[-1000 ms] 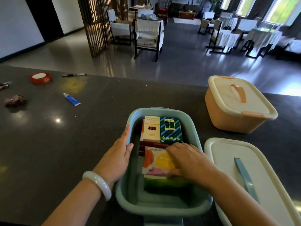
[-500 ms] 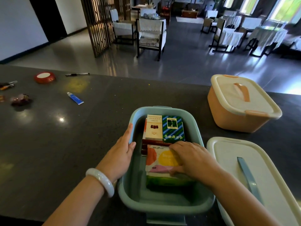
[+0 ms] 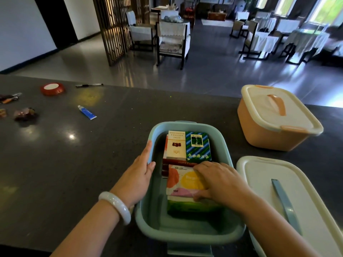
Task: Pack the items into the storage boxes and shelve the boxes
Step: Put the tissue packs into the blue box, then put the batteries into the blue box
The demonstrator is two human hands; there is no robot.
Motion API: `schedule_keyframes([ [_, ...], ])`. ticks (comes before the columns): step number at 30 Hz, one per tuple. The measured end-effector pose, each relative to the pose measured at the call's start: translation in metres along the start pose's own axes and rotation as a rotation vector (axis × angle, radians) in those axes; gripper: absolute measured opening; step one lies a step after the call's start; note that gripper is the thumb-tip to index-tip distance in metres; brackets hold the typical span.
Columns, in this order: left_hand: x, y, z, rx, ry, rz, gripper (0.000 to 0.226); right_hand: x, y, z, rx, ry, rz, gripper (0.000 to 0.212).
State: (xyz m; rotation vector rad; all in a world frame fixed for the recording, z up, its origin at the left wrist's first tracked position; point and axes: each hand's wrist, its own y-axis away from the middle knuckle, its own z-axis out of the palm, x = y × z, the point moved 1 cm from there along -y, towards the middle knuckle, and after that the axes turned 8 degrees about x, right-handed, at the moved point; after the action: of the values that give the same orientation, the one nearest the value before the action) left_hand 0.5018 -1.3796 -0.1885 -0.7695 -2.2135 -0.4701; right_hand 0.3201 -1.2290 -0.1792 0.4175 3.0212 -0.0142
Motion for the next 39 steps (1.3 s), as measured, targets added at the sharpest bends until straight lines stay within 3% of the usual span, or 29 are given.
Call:
schedule_keyframes([
  [10,-0.002,-0.003,-0.001,-0.022,0.026,0.009,0.064,0.002,0.0,-0.007,-0.005,-0.102,0.01,0.083],
  [19,-0.001,-0.008,-0.017,-0.023,-0.164,0.061,0.062,-0.023,-0.021,-0.041,0.079,-0.144,-0.035,0.053],
  [28,-0.044,0.006,-0.088,0.197,-0.551,0.022,0.058,-0.11,-0.095,-0.057,0.076,-0.066,-0.2,0.046],
  [33,-0.09,0.008,-0.14,0.213,-0.695,-0.034,0.06,-0.17,-0.143,-0.047,-0.059,-0.036,-0.323,0.054],
  [39,-0.151,-0.001,-0.207,0.228,-0.713,-0.096,0.07,-0.24,-0.199,-0.041,-0.191,-0.035,-0.336,0.06],
])
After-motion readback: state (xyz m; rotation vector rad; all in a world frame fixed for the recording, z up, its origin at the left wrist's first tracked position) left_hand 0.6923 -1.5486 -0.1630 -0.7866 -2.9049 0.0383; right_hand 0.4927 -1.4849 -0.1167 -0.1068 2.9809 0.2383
